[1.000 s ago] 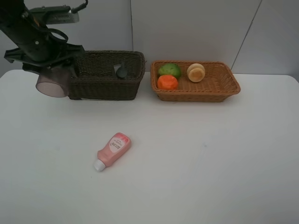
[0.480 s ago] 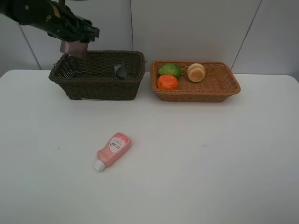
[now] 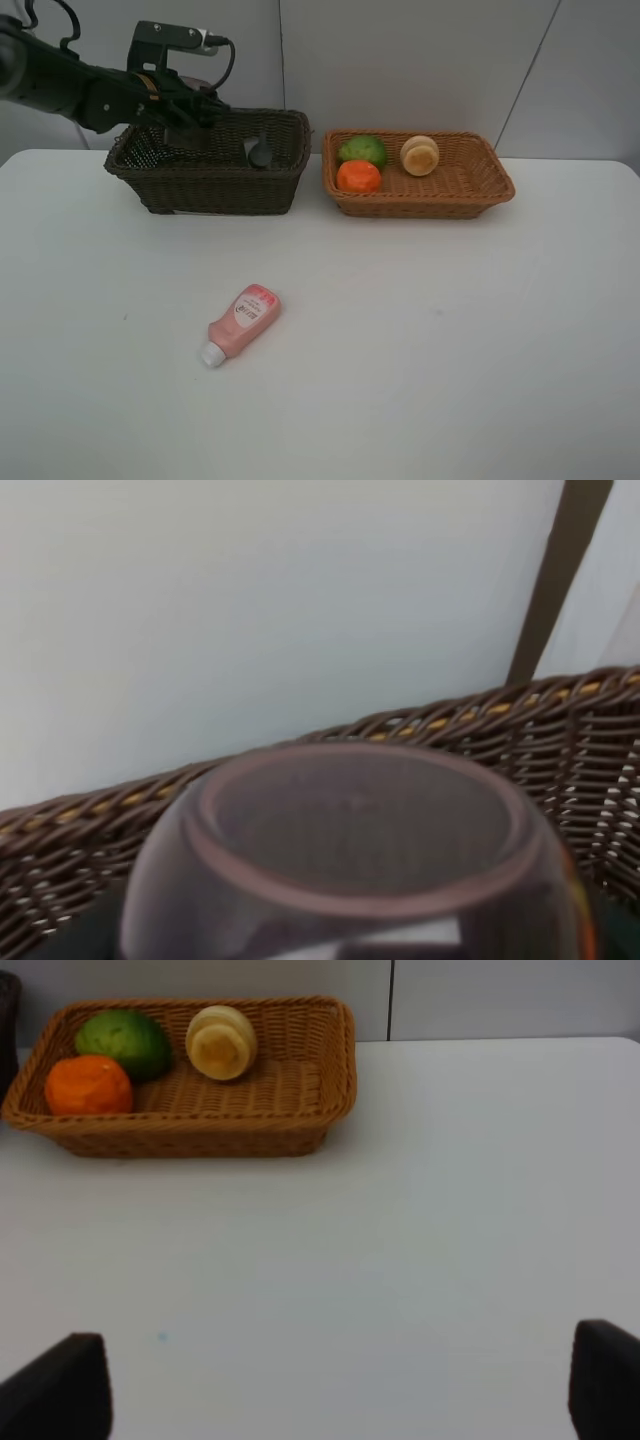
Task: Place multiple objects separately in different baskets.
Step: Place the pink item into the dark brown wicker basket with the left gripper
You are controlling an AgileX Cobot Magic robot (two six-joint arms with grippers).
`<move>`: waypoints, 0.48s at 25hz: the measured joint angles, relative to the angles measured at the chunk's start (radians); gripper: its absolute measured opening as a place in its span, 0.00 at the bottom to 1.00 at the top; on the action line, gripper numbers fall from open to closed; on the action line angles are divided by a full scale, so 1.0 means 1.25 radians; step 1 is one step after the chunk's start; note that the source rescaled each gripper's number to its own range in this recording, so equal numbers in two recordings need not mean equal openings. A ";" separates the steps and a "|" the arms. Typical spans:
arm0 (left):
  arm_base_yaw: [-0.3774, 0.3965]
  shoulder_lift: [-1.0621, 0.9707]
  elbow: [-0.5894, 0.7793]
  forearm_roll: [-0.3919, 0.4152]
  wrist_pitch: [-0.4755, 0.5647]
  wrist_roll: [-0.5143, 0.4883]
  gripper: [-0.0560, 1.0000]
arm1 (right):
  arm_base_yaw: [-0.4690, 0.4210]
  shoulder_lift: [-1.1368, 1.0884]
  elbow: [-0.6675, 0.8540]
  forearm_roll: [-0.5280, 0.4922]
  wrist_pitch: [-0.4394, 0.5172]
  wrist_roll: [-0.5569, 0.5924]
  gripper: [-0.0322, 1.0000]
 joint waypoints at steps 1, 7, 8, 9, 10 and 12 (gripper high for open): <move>0.001 0.012 0.000 -0.007 -0.010 0.001 0.48 | 0.000 0.000 0.000 0.000 0.000 0.000 0.98; 0.001 0.046 0.000 -0.033 -0.020 0.001 0.48 | 0.000 0.000 0.000 0.000 0.000 0.001 0.98; 0.001 0.046 0.000 -0.034 -0.020 0.001 0.48 | 0.000 0.000 0.000 0.000 0.000 0.001 0.98; 0.001 0.046 0.000 -0.035 -0.020 0.001 0.48 | 0.000 0.000 0.000 0.000 0.000 0.001 0.98; 0.001 0.046 0.000 -0.034 -0.020 0.001 0.48 | 0.000 0.000 0.000 0.000 0.000 0.001 0.98; 0.001 0.046 0.000 -0.034 -0.009 0.001 0.48 | 0.000 0.000 0.000 0.000 0.000 0.001 0.98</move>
